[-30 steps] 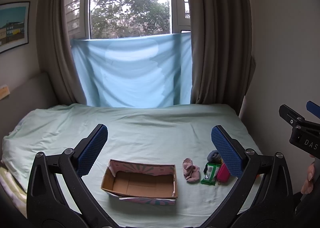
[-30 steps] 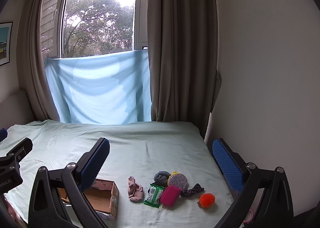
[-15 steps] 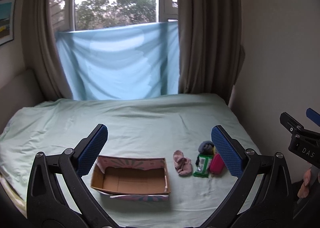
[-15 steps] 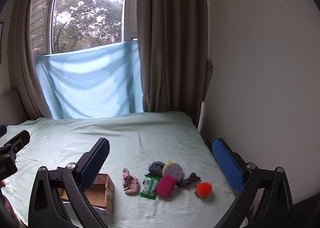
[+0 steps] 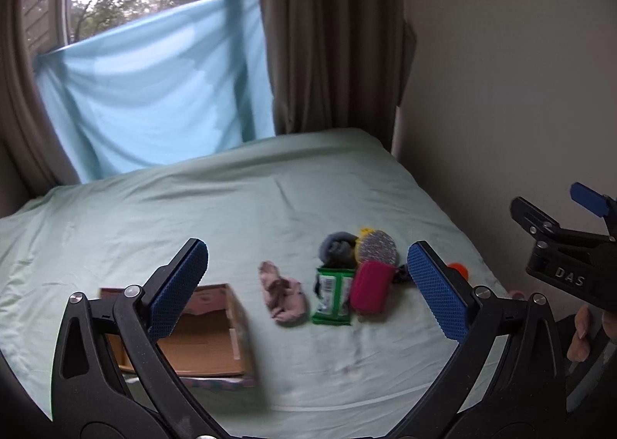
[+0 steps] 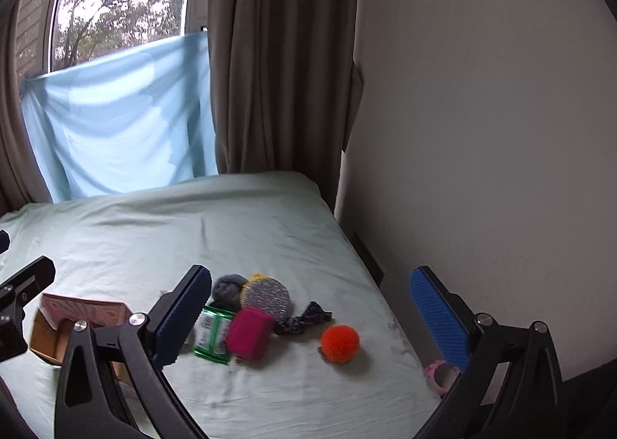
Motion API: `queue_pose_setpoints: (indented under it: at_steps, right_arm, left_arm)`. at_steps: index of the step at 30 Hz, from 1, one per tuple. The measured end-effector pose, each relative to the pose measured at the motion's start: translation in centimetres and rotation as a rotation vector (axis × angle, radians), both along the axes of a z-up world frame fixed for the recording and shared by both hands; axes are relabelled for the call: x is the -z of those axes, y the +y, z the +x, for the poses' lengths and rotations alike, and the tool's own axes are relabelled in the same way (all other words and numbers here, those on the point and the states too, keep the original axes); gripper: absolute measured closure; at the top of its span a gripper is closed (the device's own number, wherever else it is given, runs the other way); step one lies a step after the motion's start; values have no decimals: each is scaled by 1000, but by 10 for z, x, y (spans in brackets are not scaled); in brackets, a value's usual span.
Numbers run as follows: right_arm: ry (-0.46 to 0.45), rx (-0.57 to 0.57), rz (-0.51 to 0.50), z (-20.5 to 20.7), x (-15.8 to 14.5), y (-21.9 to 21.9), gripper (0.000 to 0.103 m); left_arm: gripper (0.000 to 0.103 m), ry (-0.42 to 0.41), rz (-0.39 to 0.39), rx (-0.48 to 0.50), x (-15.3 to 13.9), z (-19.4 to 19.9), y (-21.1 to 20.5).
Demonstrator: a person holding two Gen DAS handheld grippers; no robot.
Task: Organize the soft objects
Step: 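Grasp the magenta pouch with the left tool while the right tool grasps the orange pompom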
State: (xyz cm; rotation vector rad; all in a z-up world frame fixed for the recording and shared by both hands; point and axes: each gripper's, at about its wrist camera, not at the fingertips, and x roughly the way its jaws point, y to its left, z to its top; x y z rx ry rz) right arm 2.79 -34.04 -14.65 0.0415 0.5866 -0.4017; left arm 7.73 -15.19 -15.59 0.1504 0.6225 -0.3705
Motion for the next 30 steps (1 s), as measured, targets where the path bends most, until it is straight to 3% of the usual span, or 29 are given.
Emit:
queue_pose_setpoints:
  at_steps: [8, 18, 23, 30]
  right_arm:
    - [101, 17, 64, 30, 89, -65, 0]
    - [186, 37, 118, 64, 215, -118, 0]
    - [226, 19, 147, 82, 264, -129, 1]
    - [273, -22, 176, 99, 304, -132, 6]
  left_arm:
    - [0, 31, 97, 118, 110, 24, -88]
    - [1, 96, 196, 168, 237, 75, -156]
    - [1, 127, 238, 183, 276, 89, -175]
    - [3, 180, 282, 182, 312, 107, -186]
